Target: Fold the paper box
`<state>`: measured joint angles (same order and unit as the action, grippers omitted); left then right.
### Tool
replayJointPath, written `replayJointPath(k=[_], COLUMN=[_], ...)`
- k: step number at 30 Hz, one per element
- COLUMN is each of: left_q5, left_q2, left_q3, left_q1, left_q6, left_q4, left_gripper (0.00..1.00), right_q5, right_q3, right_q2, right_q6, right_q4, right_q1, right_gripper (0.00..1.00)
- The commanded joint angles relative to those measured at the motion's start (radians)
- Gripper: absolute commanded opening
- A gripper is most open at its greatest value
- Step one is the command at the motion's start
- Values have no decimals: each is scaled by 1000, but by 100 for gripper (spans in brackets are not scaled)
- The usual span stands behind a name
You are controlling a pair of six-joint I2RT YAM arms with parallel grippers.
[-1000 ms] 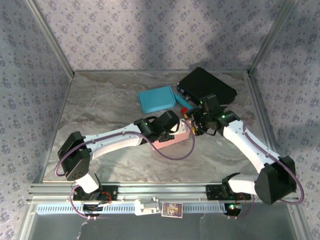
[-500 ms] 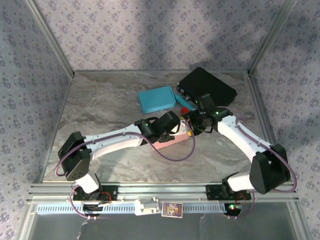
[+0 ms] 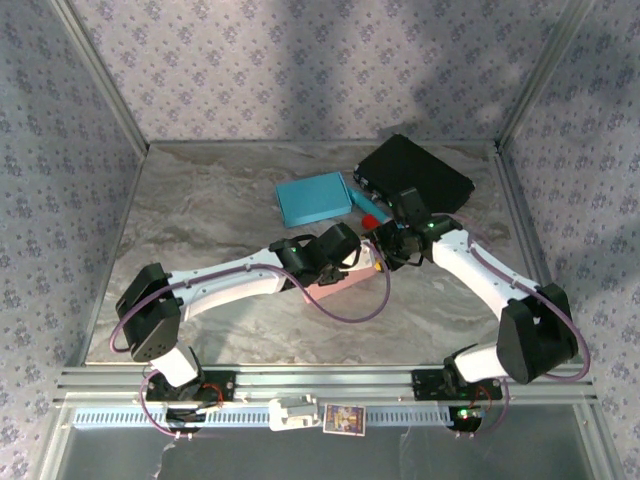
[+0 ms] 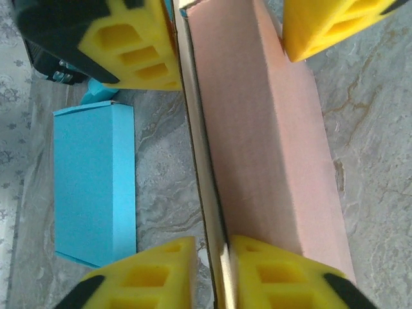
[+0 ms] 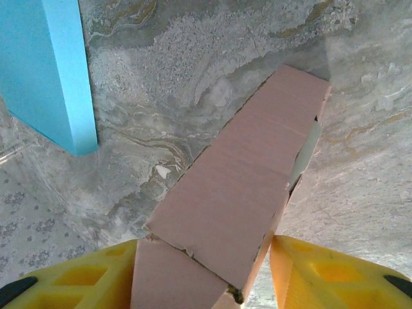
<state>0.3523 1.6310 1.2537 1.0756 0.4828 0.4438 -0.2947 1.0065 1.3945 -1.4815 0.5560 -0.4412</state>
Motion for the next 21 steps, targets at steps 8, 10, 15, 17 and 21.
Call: replayJointPath(k=[8,10,15,17,21], left_q5=[-64,-64,-76,-78,-75], left_q2=[-60,-64,-49,-41,-35], left_q3=[-16,-21,-20,-22,-39], left_q1=[-6,-8,-14,-14,-14], left_q6=[-135,-138,-132,-129,-119], left_q4=[114,115,131,135,130], left_gripper=[42,42,41,40,39], right_q5=[57,60,63,71,85], right_q3=[2,8,10,16,34], right_q2=[12,20,32,30,31], right_q6=[-27,-29,-35,-35,-42], right_q4=[-18,-16,-36,-36,-37], right_q1=[-18,-19,-27,-29,-37], right_gripper=[52,52,48,49,48])
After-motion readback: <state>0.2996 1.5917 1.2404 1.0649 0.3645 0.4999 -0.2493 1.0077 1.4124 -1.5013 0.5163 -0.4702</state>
